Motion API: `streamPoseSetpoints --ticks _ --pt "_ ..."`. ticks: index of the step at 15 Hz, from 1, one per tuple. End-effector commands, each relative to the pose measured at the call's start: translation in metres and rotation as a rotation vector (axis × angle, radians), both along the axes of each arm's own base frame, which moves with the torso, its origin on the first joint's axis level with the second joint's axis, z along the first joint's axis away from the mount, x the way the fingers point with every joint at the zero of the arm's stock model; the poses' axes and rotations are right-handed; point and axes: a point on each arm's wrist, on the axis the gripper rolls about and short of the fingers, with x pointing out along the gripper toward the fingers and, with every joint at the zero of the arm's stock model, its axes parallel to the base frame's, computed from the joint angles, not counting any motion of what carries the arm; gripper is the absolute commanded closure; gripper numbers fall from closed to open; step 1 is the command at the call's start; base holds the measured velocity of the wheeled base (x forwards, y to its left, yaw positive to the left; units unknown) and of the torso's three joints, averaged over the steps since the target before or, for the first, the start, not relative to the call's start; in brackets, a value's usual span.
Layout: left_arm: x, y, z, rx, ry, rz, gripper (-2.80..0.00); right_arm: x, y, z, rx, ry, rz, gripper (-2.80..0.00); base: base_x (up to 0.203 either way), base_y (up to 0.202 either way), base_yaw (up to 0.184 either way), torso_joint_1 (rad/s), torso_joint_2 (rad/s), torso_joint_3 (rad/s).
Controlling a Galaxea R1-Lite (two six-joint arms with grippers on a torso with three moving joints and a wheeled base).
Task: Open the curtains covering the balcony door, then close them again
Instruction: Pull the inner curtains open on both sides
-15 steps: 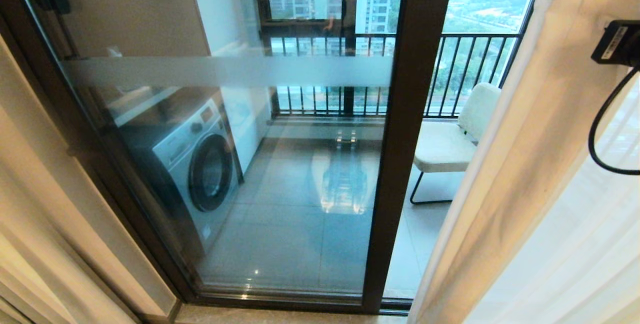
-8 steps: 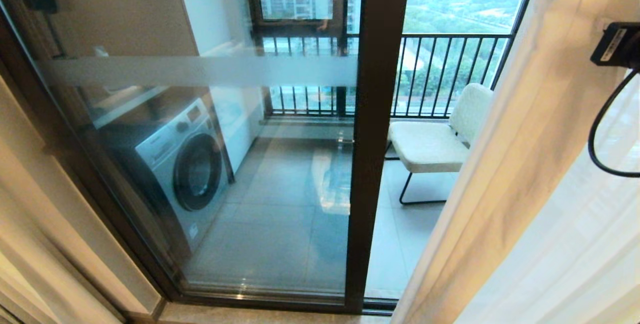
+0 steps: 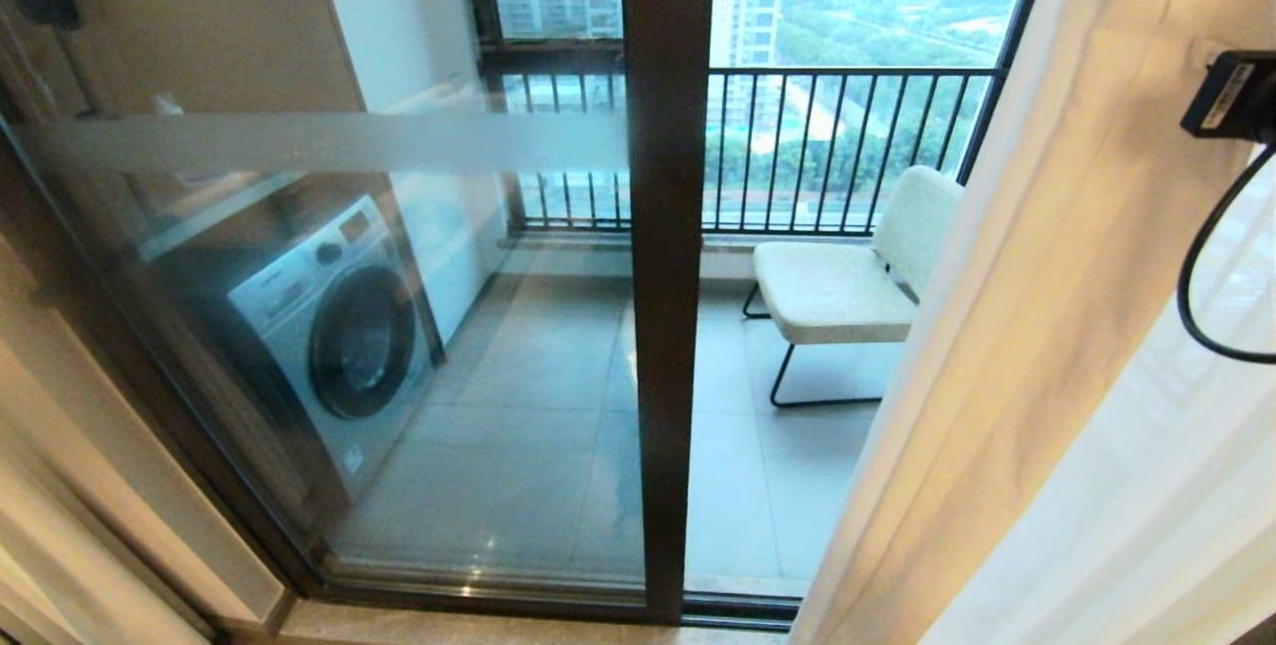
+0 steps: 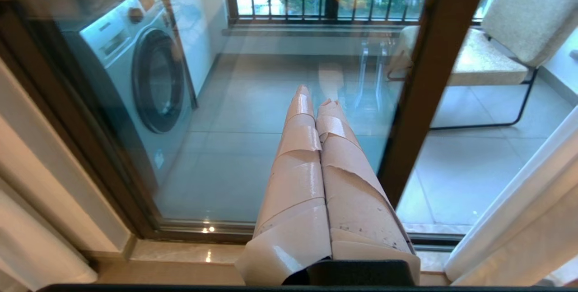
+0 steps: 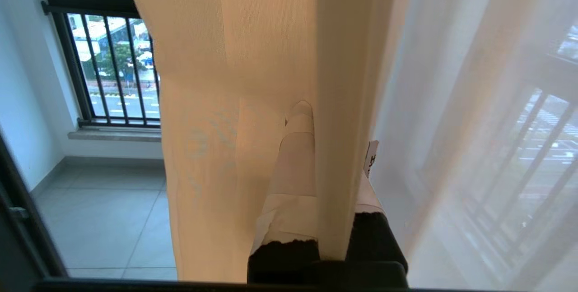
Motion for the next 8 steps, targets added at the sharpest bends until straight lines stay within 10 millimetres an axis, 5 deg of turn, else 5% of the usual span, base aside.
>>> streamPoseSetpoints --ticks 1,8 --pt "0.0 0.0 0.0 0.0 -0.001 0.0 0.0 0.001 -0.0002 -0.0011 -0.001 0.003 -0.002 0.0 0.0 -0.192 0.0 0.004 0.0 -0.001" --pt "0.0 0.0 0.0002 -0.006 -0.002 0.0 0.0 0.0015 -0.0002 -0.0015 -0.001 0.005 -0.001 0.0 0.0 -0.191 0.001 0.003 0.0 0.005"
